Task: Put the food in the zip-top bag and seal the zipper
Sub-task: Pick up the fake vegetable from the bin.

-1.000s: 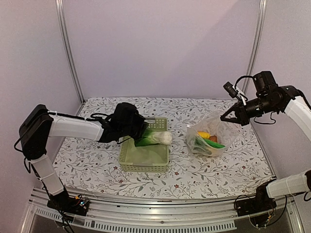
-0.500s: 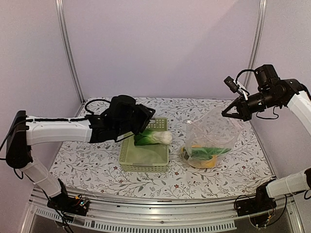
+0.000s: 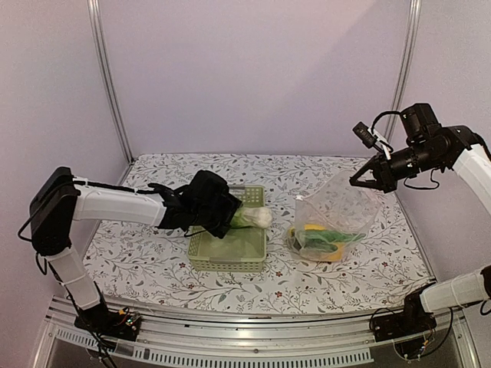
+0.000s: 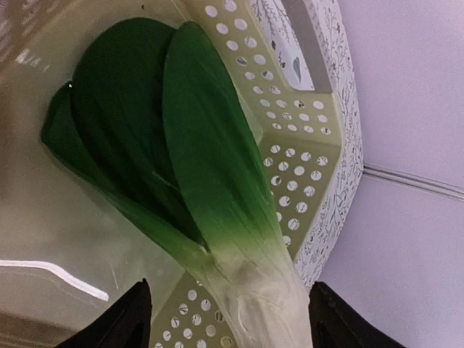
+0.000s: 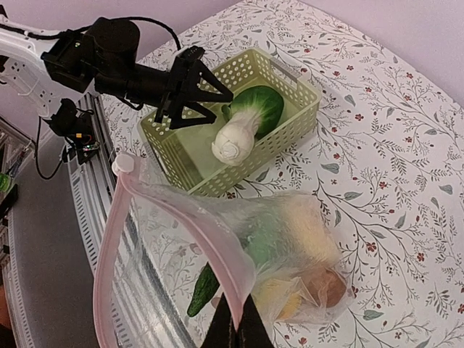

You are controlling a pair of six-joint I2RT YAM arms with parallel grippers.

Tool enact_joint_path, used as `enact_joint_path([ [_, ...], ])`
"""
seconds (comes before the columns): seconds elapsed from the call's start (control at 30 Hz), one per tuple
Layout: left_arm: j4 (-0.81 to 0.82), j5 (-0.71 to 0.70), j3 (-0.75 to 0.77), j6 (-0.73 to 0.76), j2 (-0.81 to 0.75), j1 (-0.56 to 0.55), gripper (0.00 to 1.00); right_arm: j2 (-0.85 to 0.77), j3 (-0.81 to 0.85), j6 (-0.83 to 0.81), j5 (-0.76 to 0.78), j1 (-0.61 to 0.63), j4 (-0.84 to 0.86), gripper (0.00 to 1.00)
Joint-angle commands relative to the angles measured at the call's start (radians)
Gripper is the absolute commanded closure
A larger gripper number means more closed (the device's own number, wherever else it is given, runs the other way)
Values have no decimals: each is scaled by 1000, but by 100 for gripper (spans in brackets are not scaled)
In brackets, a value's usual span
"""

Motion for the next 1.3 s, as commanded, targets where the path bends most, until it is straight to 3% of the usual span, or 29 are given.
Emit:
enact_joint_path([
  [0.0,19,70,-3,-83,69,52,26,-14,-10,-6,-14,8,9,100],
  [0.27,104,281,98,-135,291,149,26,-14,-12,-9,-18,12,7,100],
  [0.37,182,295,79,-167,320,168,43,-22,-16,-8,-20,12,7,100],
  [0.43,210,270,81,-133,310,176,60,-26,-22,-5,-18,11,5,100],
  [0.47,202,249,89,-103,298,177,64,-30,-25,-5,-14,11,4,100],
  [0.7,221,134,106,134,156,172,83,-29,-24,-5,-11,12,2,100],
  [0.87,214,52,112,308,42,140,86,-24,-5,-5,-2,14,-14,100],
  [1.1,216,-49,206,731,-87,74,88,-27,21,-14,-11,21,-65,100],
  [1.2,298,-119,245,1066,-160,-9,88,-20,39,-18,-40,22,-90,100],
  [1.27,419,-47,233,1360,-202,-67,88,-14,45,-19,-53,23,-96,100],
])
